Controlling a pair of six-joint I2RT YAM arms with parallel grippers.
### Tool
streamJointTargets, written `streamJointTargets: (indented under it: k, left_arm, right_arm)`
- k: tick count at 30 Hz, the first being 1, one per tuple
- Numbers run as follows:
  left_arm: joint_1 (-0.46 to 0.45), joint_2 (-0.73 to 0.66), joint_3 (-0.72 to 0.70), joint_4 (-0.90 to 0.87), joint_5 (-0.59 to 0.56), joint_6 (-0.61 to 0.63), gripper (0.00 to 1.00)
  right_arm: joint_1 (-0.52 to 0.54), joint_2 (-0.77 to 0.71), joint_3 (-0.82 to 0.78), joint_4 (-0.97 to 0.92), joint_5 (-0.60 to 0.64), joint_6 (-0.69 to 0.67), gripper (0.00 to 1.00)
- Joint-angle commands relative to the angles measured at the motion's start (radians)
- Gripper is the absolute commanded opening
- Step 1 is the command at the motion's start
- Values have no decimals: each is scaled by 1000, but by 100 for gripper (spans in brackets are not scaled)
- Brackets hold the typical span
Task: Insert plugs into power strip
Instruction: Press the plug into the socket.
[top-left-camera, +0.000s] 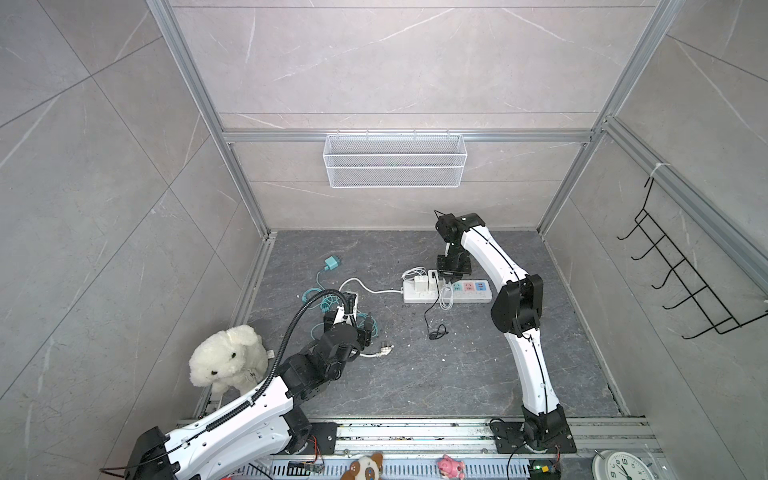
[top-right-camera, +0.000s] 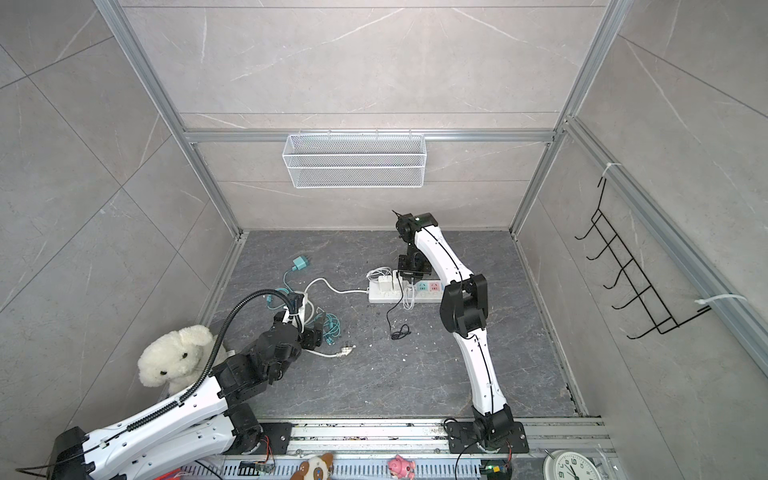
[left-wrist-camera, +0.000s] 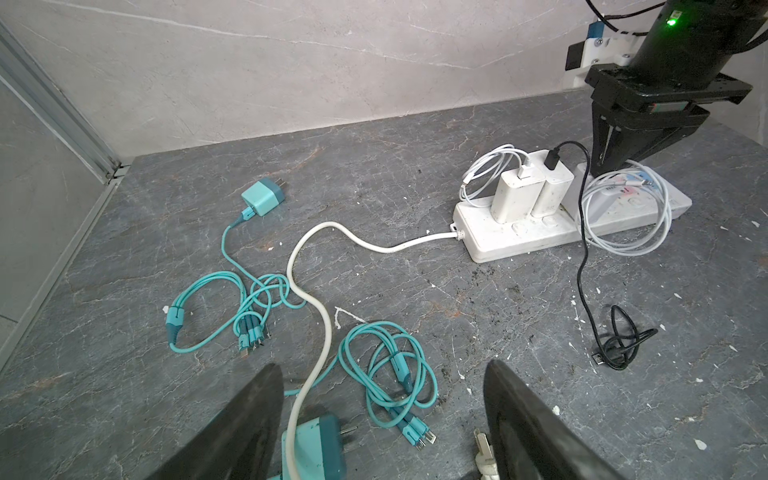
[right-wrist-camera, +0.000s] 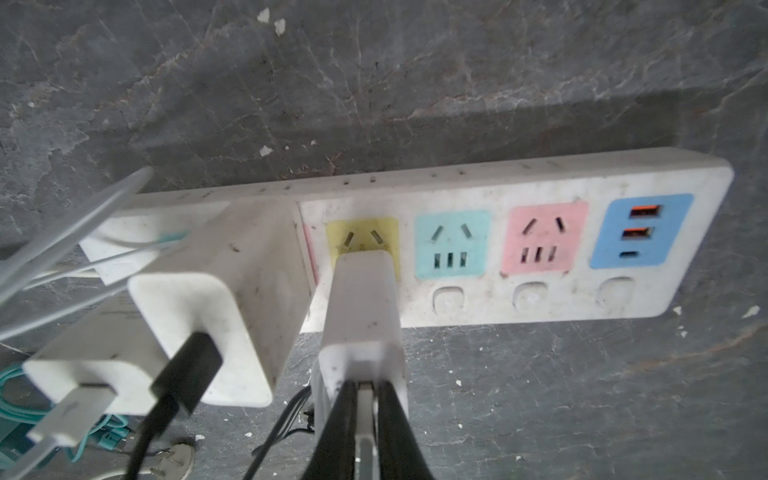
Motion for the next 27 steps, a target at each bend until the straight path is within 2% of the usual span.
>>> streamJointTargets:
  k: [1, 11, 18, 27]
  left_arm:
    - [3, -7, 37, 32, -7, 1, 78]
    - [3, -13, 35, 31, -7, 5, 78]
    - [3, -27, 37, 28, -25, 12, 78]
    - [4, -41, 39, 5, -51, 12, 78]
  right_arm:
    - [4, 37, 22, 1, -11, -6, 14]
    - [3, 76, -5, 21, -19, -11, 14]
    - [3, 66, -111, 88, -43, -9, 13]
    - [0, 80, -109, 85, -49, -21, 14]
